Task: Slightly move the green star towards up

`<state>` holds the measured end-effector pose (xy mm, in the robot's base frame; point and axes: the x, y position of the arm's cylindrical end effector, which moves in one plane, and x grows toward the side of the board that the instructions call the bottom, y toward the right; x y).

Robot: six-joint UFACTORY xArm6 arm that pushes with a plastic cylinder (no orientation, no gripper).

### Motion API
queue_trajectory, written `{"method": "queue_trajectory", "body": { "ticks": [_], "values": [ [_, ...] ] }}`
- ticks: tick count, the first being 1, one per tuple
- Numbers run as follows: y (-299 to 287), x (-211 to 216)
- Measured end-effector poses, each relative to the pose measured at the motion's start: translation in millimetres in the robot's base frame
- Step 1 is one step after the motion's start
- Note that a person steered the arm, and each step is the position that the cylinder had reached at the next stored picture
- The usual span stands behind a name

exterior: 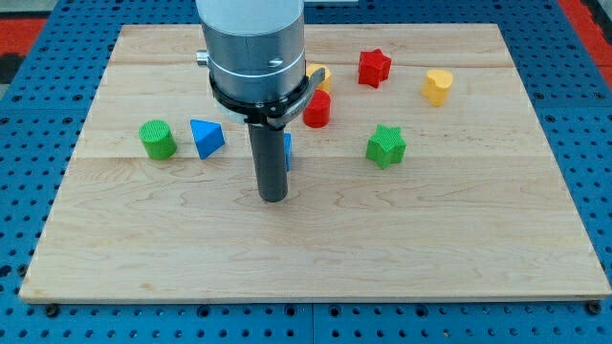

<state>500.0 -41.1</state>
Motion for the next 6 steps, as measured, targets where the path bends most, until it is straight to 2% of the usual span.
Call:
{"method": "queue_trajectory", "body": {
  "ticks": [2, 4, 5, 6],
  "values": [
    [15.2, 7.7],
    [145.1, -16.9],
    [132.3, -45.6],
    [132.4, -51.2]
  ]
}}
